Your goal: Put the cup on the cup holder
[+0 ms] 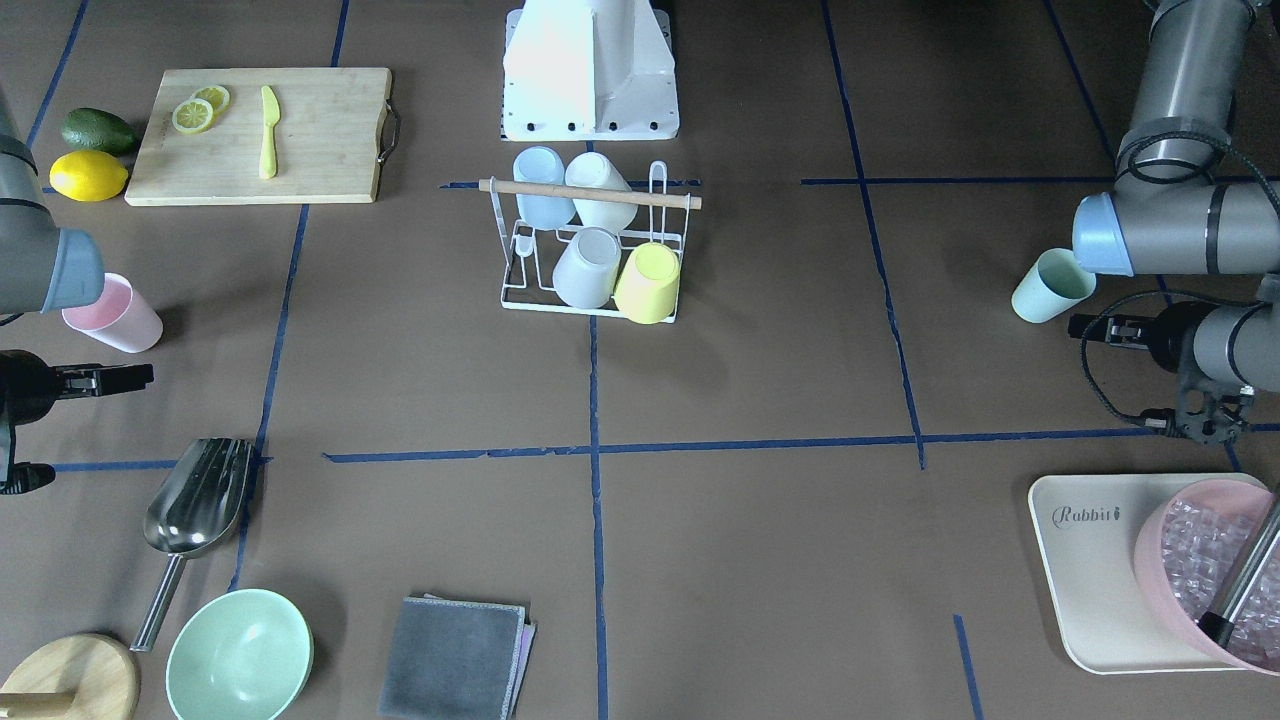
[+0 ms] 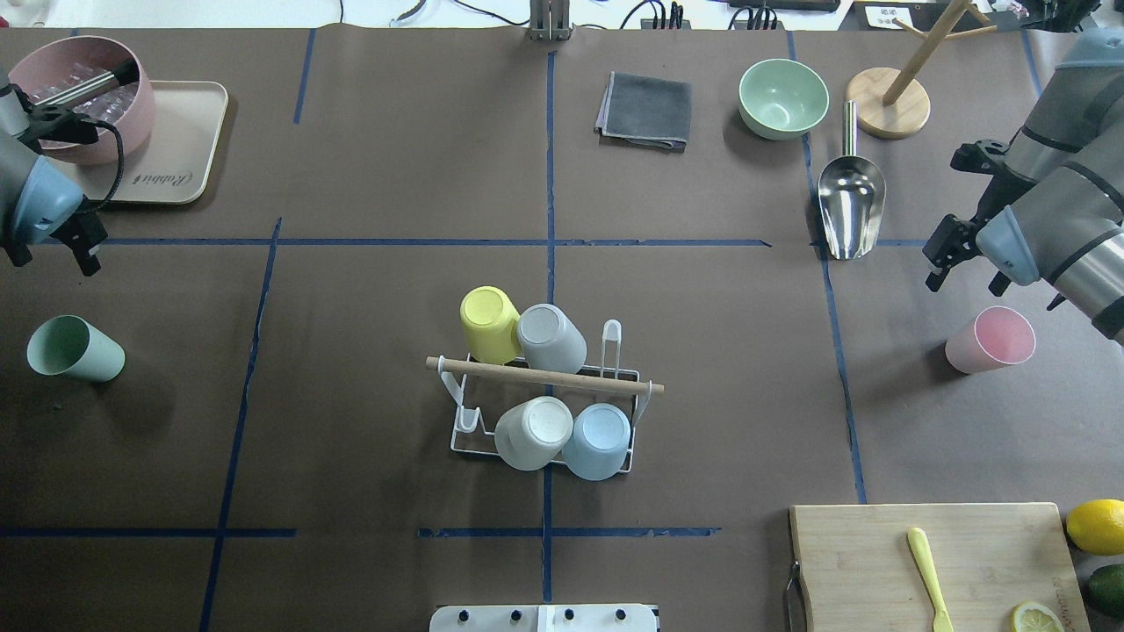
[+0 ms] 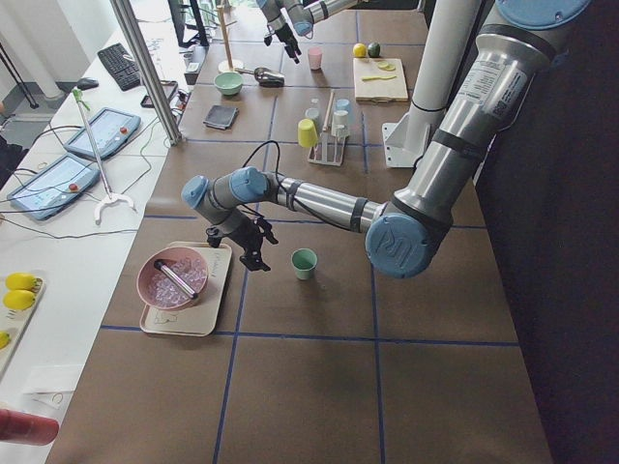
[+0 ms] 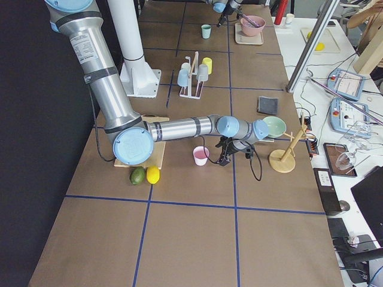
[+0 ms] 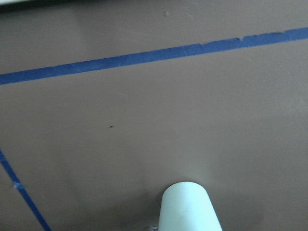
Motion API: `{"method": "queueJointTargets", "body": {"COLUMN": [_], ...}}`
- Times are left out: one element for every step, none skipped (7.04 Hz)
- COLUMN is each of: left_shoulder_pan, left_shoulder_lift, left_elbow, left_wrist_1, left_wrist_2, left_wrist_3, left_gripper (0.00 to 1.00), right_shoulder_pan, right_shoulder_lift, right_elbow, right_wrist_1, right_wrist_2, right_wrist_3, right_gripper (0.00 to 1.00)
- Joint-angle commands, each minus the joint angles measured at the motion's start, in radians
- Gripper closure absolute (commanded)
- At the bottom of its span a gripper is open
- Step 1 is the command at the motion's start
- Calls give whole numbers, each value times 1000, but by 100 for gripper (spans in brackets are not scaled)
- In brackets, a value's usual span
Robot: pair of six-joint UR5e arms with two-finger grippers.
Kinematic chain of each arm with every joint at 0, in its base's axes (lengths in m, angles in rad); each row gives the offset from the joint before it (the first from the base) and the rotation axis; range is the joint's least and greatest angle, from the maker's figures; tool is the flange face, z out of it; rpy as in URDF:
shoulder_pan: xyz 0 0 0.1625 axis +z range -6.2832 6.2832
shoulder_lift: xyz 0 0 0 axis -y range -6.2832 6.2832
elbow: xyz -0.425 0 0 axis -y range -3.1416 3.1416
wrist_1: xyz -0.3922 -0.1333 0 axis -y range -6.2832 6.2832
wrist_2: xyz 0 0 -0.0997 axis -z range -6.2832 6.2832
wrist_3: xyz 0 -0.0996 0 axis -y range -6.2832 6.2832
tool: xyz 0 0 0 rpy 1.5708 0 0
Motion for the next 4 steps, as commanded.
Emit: {"method": "queueJointTargets", "body": {"left_shoulder_pan": [30,44,56,72], "left_shoulder_lift": [-2,-2,3,7], "left_elbow": [30,38,41,41], "left_wrist_1": [1,1,3,3], "left_wrist_2": [-9,-11,-11,-12], "left_wrist_3": [-1,-1,-7,-5], "left_gripper": [0,0,0,0], "right_shoulder_pan": [-20,-37,-55,-72], "right_shoulder_lift": [-3,-8,-8,-9], "right_elbow": [14,14,14,10], "right_wrist_1": [-91,-93,-93,-98], "right_wrist_2": [-2,-3,-3,-5], "right_wrist_3": [-84,-115,-126,-144], "right_gripper": [0,0,0,0]}}
